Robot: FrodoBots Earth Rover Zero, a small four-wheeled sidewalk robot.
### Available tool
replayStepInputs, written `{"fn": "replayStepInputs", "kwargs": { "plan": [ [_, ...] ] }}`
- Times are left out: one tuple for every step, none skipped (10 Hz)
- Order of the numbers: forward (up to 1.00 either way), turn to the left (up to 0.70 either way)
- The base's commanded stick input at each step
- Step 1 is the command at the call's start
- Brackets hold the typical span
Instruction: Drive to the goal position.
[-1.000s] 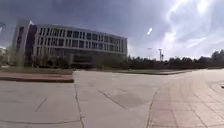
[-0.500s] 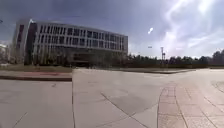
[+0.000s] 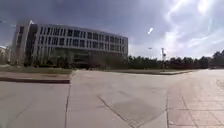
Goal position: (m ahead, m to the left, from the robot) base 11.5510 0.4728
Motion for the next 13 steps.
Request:
{"fn": "replayStepInputs", "kwargs": {
  "plan": [
    [0.5, 0.0],
    [0.5, 0.0],
    [0.5, 0.0],
    [0.5, 0.0],
    [0.5, 0.0],
    [0.5, 0.0],
    [0.5, 0.0],
    [0.5, 0.0],
    [0.5, 0.0],
    [0.5, 0.0],
    [0.5, 0.0],
    [0.5, 0.0],
    [0.5, 0.0]
  ]
}}
